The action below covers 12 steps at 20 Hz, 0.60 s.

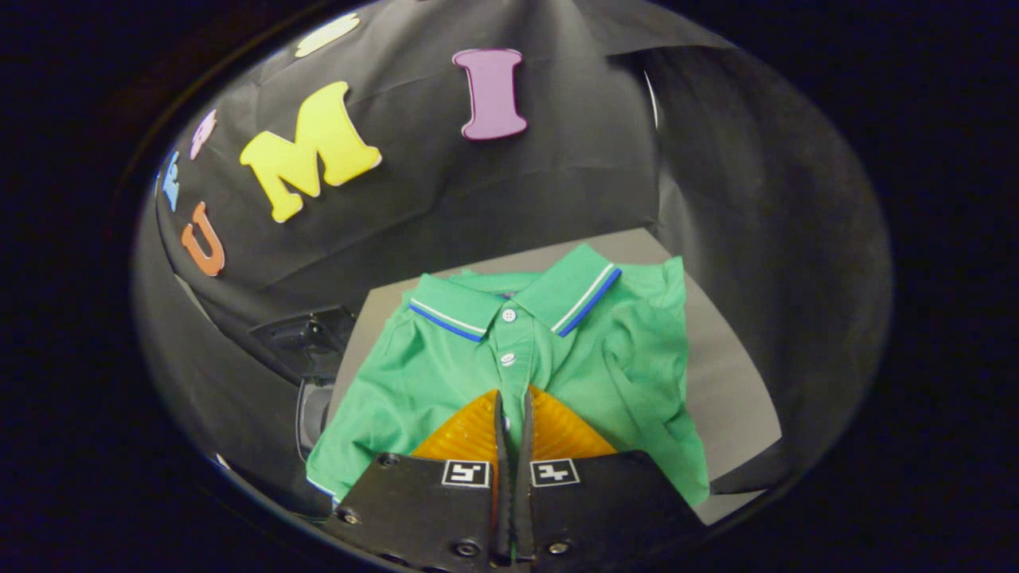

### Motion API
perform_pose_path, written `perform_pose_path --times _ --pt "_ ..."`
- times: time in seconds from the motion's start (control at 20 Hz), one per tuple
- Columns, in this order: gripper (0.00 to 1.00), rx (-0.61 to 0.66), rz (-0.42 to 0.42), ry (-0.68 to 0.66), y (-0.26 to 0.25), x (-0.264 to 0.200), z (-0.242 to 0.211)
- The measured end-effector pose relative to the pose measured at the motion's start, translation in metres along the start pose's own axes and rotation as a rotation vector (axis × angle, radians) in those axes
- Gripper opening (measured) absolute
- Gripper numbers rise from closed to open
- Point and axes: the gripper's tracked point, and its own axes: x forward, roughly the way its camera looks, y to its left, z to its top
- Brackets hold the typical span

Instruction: Put the clothes into the washing machine and then close the washing machine lid.

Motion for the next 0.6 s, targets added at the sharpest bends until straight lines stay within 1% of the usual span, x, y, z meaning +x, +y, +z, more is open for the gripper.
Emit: perform_pose_path --times 0.1,0.25,0.4,0.6 --pt "0.06 0.003 0.020 -0.029 0.012 -0.015 0.016" --pt "0.06 0.028 0.082 -0.061 0.036 -0.038 0.037" --pt "0.06 -0.005 0.122 -0.090 0.050 -0.057 0.055" --pt "0.06 -0.061 0.166 -0.119 0.088 -0.069 0.069"
